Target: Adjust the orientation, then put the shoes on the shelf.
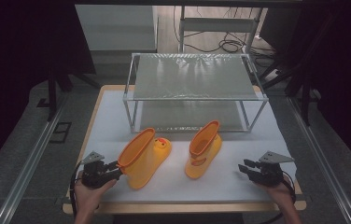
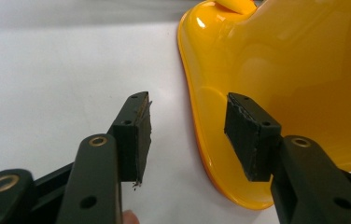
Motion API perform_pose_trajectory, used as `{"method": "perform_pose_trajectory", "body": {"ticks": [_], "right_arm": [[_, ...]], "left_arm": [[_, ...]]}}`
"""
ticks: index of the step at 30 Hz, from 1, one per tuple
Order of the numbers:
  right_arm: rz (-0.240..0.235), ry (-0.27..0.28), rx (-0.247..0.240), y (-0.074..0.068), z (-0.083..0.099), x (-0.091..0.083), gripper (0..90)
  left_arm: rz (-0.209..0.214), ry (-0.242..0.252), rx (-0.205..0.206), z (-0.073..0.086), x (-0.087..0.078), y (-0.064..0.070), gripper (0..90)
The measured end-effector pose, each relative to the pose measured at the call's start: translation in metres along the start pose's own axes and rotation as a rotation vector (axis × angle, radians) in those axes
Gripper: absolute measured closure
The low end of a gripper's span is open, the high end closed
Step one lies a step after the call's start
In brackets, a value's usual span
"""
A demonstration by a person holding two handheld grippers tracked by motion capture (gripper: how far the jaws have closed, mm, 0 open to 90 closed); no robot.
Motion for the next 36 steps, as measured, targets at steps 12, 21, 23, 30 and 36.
{"method": "perform_pose_trajectory", "body": {"ticks": [12,21,23,30,36], "right_arm": [[0.043,0.038,0.065,0.007,-0.004,-0.003,48.1],[0.045,0.033,0.071,0.007,-0.003,-0.002,47.6],[0.043,0.03,0.069,0.006,-0.003,-0.001,47.2],[0.04,0.032,0.076,0.005,-0.001,0.001,45.9],[0.042,0.039,0.086,0.007,-0.001,0.002,45.6]], "left_arm": [[0.007,-0.002,0.006,-0.002,-0.005,0.0,50.1],[0.076,-0.048,0.008,-0.016,-0.028,-0.005,49.7],[0.092,-0.036,0.008,-0.028,-0.041,-0.006,49.7],[0.159,-0.037,0.021,-0.071,-0.074,0.0,49.0],[0.232,-0.042,0.027,-0.108,-0.086,0.015,48.9]]}}
Point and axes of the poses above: each handheld gripper's, and its own axes: x roughly forward along the jaws, z roughly out of its underside, y roughly to its right, the point moved 6 cm from there along x, roughly forward along the jaws, and after that the axes turned 12 degrees about x, right-handed, at the moved point
